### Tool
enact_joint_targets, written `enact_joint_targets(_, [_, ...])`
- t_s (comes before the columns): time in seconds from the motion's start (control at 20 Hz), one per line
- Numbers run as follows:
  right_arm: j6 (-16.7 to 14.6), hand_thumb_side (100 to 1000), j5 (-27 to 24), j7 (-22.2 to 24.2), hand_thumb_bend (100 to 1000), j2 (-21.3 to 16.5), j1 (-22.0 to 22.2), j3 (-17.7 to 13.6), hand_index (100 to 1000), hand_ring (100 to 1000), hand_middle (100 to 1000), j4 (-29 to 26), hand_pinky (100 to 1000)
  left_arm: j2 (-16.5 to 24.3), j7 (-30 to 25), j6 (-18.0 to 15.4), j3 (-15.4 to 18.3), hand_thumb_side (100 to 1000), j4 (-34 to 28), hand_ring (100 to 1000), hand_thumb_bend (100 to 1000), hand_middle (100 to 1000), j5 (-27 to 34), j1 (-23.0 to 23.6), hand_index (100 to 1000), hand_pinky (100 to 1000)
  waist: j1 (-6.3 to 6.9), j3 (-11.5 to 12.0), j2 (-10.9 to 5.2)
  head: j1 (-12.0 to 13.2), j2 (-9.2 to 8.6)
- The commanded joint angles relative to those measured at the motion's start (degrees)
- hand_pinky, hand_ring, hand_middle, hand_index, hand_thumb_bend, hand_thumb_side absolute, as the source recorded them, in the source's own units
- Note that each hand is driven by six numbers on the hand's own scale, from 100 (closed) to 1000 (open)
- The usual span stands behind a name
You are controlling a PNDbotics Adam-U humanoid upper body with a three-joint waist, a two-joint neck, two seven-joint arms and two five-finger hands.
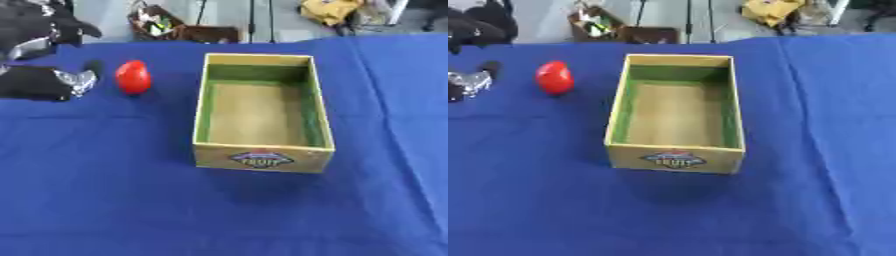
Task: Pick up objects on the table and place them in the box.
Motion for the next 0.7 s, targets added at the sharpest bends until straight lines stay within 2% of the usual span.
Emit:
enact_joint_targets(0.05, [-0.03,1000,0.11,0.06,100,-1.43,-0.49,-0.01,766,749,626,-0.93,714,1.09,-0.08,-0.23,0.58,972,-0.39,575,100,679,-0.38,-0.89,937,277,-0.01,-0.03,-1.13,-0.80,1.16])
enact_joint_targets(0.35, [-0.04,1000,0.09,0.03,100,-1.37,-0.45,-0.02,766,749,626,-0.93,714,0.81,-0.08,-0.22,0.55,985,-0.18,578,102,686,-0.36,-0.94,955,266,-0.02,-0.08,-1.09,0.34,1.21])
enact_joint_targets(0.5, [0.02,1000,0.06,0.03,100,-1.36,-0.32,0.01,766,750,626,-0.93,714,-0.26,0.11,0.09,0.07,1000,1.90,610,199,714,1.93,-1.30,1000,255,0.02,0.14,-1.17,0.55,1.13])
enact_joint_targets(0.55, [0.06,1000,0.07,0.04,100,-1.37,-0.27,0.01,766,750,626,-0.93,714,-0.49,0.39,0.29,-0.09,1000,3.19,610,199,714,3.66,-1.51,1000,255,0.04,0.24,-1.21,0.53,1.15])
enact_joint_targets(0.6, [0.08,1000,0.08,0.04,100,-1.37,-0.24,0.01,766,750,626,-0.93,715,-0.55,0.71,0.46,-0.13,1000,4.28,651,308,758,5.02,-1.72,1000,281,0.05,0.30,-1.25,0.52,1.16])
enact_joint_targets(0.7, [0.23,1000,0.08,0.14,100,-1.32,0.05,0.11,766,750,626,-0.93,715,-2.05,4.28,4.03,-0.34,1000,11.20,655,338,759,11.40,-3.65,1000,283,0.25,0.74,-1.60,0.58,1.00])
